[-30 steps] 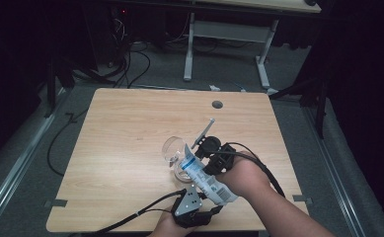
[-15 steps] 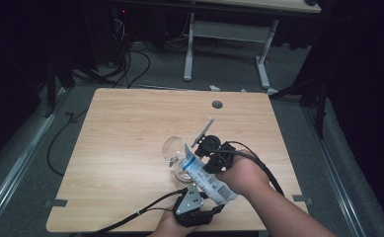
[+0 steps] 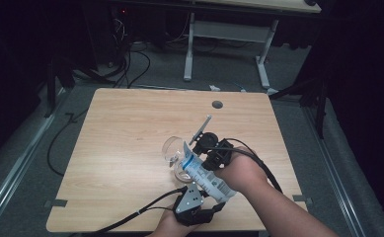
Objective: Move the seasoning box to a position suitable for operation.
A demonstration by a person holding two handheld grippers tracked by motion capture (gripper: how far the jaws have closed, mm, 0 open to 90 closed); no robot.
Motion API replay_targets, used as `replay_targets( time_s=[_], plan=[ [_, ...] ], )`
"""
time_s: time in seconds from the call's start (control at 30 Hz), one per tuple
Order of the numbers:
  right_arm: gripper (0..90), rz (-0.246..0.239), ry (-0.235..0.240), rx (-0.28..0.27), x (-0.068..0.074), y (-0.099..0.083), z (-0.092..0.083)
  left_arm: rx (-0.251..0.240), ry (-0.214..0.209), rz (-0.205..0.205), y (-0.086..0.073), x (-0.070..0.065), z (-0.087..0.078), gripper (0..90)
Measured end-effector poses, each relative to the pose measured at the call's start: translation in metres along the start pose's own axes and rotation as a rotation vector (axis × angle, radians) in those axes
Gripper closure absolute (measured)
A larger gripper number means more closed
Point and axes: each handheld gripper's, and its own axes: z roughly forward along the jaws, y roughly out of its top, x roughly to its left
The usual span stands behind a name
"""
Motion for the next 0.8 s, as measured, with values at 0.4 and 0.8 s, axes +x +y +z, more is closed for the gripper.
replay_targets(
  time_s=[0.4,0.8],
  plan=[
    [90.0,-0.013,-0.010,-0.005,0.0011,0.0039,-0.0028,-0.010,0.010,0.008,0.0027,0.0017,-0.0010,53.2],
    [90.0,-0.015,-0.015,-0.005,0.0000,0.0048,-0.0051,-0.014,0.014,0.009,0.0056,0.0026,0.0001,53.8]
  ],
)
